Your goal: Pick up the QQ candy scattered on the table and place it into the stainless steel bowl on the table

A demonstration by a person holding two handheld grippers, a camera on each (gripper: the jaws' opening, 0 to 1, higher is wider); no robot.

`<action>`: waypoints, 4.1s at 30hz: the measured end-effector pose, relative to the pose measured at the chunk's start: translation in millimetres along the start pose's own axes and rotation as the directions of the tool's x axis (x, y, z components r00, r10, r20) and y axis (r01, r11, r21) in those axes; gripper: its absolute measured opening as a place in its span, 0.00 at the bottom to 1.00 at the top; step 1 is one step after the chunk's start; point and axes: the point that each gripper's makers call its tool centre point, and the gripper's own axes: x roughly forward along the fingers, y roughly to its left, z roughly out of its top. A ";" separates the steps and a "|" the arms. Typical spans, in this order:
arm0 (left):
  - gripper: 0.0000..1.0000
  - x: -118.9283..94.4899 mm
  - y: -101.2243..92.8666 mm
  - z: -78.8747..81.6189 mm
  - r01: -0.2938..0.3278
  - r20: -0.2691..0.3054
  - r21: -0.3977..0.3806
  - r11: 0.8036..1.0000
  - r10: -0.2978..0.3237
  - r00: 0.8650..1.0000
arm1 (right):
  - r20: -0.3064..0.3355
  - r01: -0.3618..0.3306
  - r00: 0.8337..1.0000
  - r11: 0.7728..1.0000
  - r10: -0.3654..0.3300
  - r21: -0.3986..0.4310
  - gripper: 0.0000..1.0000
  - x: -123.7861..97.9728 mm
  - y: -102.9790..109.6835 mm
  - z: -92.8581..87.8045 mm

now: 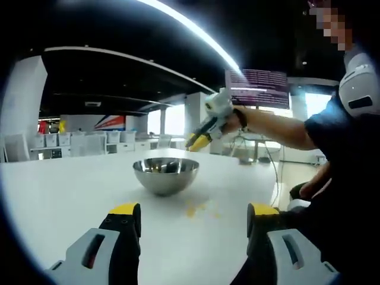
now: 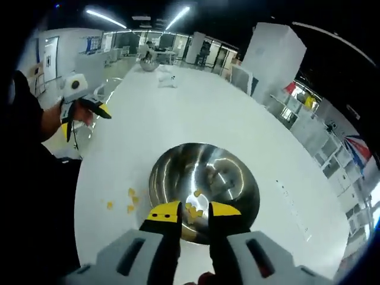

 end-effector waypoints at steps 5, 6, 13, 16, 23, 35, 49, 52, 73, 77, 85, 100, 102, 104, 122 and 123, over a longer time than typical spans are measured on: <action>0.74 1.5 -2.7 3.3 0.003 0.002 0.006 1.000 -0.003 1.000 | 0.111 0.066 0.991 0.997 -0.070 0.042 0.19 -28.2 10.6 -2.6; 0.74 1.8 -3.1 3.4 0.003 -0.001 0.008 1.000 -0.003 1.000 | 0.123 0.074 0.989 0.996 -0.078 0.042 0.19 -32.5 13.4 -3.9; 0.74 3.7 -5.4 7.7 0.000 0.004 0.017 1.000 0.000 1.000 | 0.248 0.129 0.957 0.986 -0.152 0.107 0.19 -63.2 50.2 -17.1; 0.74 6.5 -7.3 9.8 -0.009 0.005 0.031 0.999 0.009 1.000 | 0.307 0.137 0.933 0.976 -0.185 0.170 0.18 -72.7 68.1 -24.0; 0.73 13.4 -12.7 15.9 0.000 0.011 0.043 0.999 0.000 1.000 | 0.463 0.118 0.847 0.942 -0.260 0.313 0.17 -86.9 101.9 -32.7; 0.75 8.0 -19.1 15.4 0.013 0.013 0.038 0.999 -0.014 1.000 | 0.444 0.121 0.856 0.938 -0.264 0.325 0.18 -74.3 120.2 -64.7; 0.75 5.4 -19.5 12.3 0.021 0.011 0.035 0.999 -0.021 1.000 | 0.380 0.124 0.898 0.957 -0.221 0.264 0.20 -55.0 132.6 -71.1; 0.75 3.8 -18.7 11.8 0.021 0.012 0.034 0.999 -0.021 1.000 | 0.366 0.117 0.907 0.959 -0.209 0.257 0.20 -44.2 133.5 -73.4; 0.74 -9.6 -11.4 11.2 0.000 0.016 0.031 1.000 0.000 1.000 | 0.292 0.011 0.954 0.981 -0.069 0.193 0.19 54.2 138.7 -66.7; 0.74 -10.6 -11.0 11.5 0.000 0.018 0.026 1.000 0.000 1.000 | 0.276 -0.001 0.960 0.981 -0.053 0.192 0.19 67.9 136.9 -68.4; 0.75 -11.9 -9.1 9.7 -0.003 0.012 0.023 1.000 0.002 1.000 | 0.257 -0.012 0.966 0.981 -0.038 0.193 0.17 80.8 136.6 -70.1; 0.75 -7.2 -8.2 10.5 -0.002 0.012 0.025 1.000 0.001 1.000 | 0.249 -0.007 0.968 0.979 -0.045 0.204 0.10 82.3 131.7 -72.8; 0.75 -6.4 -9.4 9.7 0.001 0.010 0.024 1.000 -0.001 1.000 | 0.250 -0.007 0.967 0.979 -0.045 0.204 0.10 82.1 131.6 -72.8; 0.75 -5.8 -10.7 10.0 0.003 0.011 0.025 1.000 -0.004 1.000 | 0.252 -0.007 0.967 0.979 -0.044 0.201 0.09 81.2 131.9 -72.4; 0.75 0.4 -13.7 10.9 0.008 0.010 0.028 1.000 -0.008 1.000 | 0.330 0.022 0.941 0.989 -0.071 0.148 0.09 -21.8 136.3 -56.2; 0.75 1.1 -13.9 10.4 0.009 0.009 0.027 1.000 -0.009 1.000 | 0.333 0.031 0.940 0.989 -0.078 0.145 0.09 -31.6 136.6 -57.0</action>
